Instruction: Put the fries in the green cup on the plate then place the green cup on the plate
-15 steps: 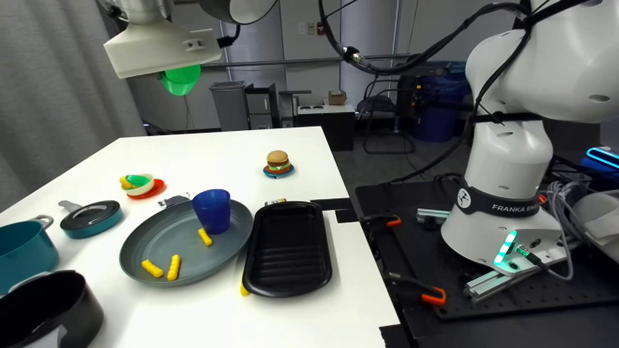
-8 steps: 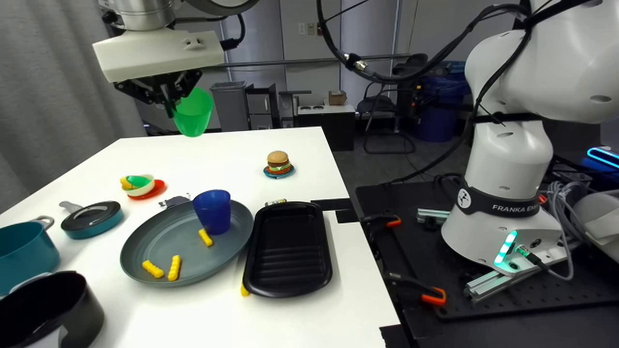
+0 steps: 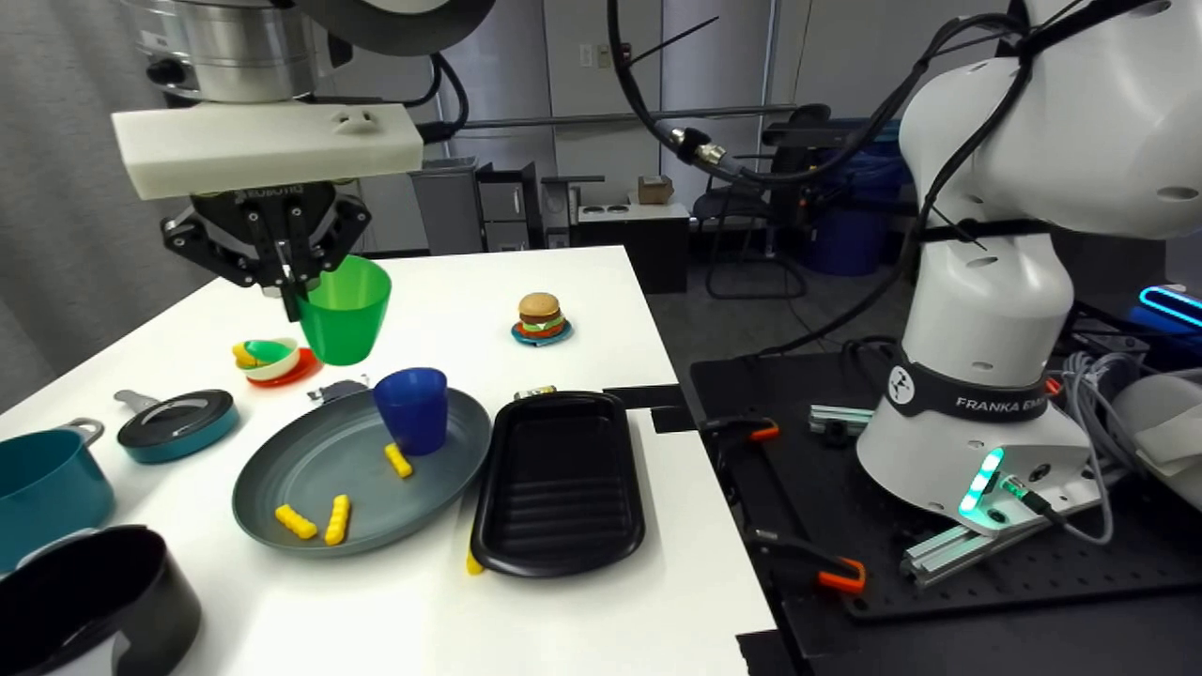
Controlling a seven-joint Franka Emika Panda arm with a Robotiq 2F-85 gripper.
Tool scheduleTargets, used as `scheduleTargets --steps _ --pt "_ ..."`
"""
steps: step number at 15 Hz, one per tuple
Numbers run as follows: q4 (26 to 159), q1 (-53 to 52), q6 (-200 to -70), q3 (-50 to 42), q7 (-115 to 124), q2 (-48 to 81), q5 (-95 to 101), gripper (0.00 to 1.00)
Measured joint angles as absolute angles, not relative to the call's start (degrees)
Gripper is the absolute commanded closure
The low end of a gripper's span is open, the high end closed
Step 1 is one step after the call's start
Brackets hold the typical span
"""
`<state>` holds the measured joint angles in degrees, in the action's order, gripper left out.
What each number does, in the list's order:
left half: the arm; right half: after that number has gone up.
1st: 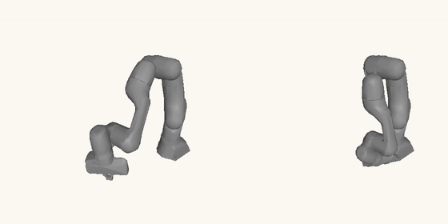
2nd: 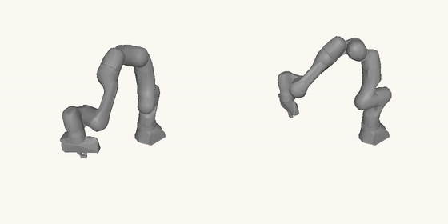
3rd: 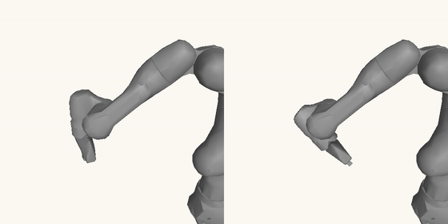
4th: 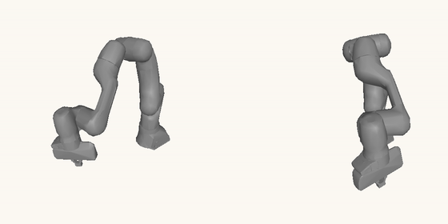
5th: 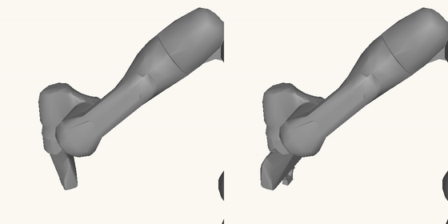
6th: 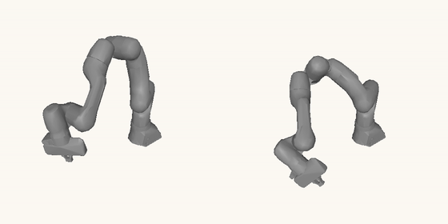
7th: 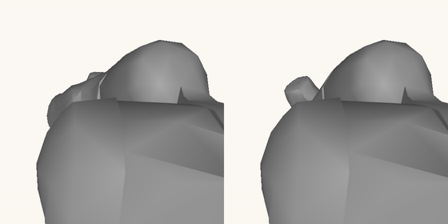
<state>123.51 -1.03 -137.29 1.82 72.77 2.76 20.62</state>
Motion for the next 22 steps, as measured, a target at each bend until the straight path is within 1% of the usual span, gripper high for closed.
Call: scheduleTargets --steps 6,22 --pt "124.98 -2.93 -140.71 2.61 66.85 5.72 17.75 0.99" --pt "126.37 -4.12 -140.77 1.63 65.51 14.10 17.77 0.99"
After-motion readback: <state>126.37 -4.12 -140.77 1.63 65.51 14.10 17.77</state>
